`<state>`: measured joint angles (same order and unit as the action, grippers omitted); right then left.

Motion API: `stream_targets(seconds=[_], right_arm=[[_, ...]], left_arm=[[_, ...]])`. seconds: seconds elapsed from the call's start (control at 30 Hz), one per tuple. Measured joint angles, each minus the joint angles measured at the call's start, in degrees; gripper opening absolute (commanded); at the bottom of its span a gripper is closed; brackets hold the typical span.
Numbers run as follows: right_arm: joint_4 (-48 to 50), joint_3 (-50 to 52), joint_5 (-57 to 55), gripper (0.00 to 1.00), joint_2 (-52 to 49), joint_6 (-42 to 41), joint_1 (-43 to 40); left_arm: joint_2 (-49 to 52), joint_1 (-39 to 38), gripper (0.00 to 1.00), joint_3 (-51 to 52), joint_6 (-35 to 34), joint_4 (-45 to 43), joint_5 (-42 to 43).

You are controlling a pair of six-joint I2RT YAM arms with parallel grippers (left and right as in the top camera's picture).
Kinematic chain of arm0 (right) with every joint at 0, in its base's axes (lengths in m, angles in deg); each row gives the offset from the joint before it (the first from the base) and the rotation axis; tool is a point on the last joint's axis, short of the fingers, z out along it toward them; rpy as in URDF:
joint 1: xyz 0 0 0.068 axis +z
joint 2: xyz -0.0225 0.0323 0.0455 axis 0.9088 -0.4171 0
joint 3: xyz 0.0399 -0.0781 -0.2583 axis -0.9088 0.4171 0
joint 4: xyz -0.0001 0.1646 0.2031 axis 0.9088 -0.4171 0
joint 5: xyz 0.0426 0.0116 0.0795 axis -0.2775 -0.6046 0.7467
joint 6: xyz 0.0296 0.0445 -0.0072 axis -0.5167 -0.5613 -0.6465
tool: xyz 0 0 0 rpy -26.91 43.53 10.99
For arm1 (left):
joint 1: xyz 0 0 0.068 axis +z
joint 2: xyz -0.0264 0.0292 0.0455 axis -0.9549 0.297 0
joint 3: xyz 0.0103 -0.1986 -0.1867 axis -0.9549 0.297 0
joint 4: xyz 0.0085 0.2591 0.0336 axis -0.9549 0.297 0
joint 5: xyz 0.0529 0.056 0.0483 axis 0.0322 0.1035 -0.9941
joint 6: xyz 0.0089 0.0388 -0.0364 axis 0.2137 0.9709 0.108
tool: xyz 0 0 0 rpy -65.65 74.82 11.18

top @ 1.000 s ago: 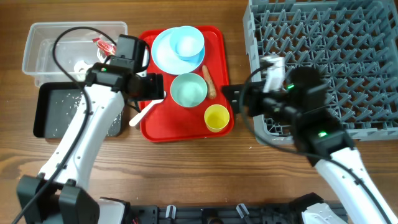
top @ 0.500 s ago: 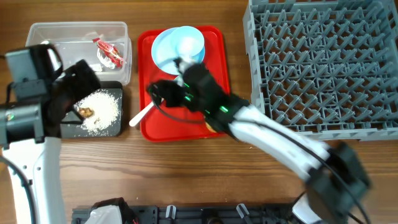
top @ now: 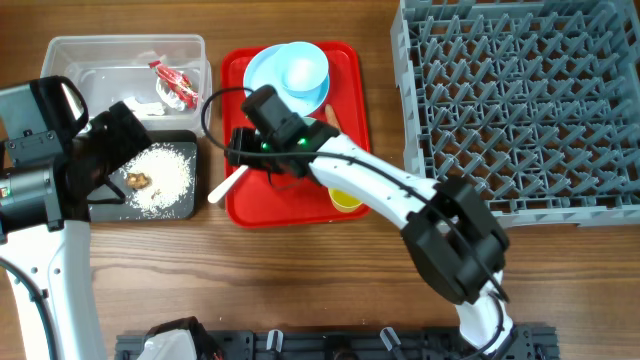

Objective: Sort waste into correct bins and load items into the dishwasher rack
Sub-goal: 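Reach the right gripper to the white spoon and grasp it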

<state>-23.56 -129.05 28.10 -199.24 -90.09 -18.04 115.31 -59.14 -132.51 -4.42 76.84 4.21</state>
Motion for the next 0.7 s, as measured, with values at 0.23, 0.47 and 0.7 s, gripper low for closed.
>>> stream_targets(seconds=[0.23, 0.47, 0.7], right_arm=[[-0.2, 0.0, 0.0, 0.62, -4.8, -0.6, 2.2], [1.7, -0.2, -1.8, 0.62, -6.8, -1.9, 2.1], [3.8, -1.1, -3.0, 0.52, -8.2, -2.6, 2.1]], left_arm=[[1.9, 0.0, 0.90, 0.0, -0.2, 2.2, 0.0], [4.2, 0.0, 0.90, 0.0, -0.2, 2.9, 0.0], [4.5, 0.0, 0.88, 0.0, -0.2, 3.0, 0.0]])
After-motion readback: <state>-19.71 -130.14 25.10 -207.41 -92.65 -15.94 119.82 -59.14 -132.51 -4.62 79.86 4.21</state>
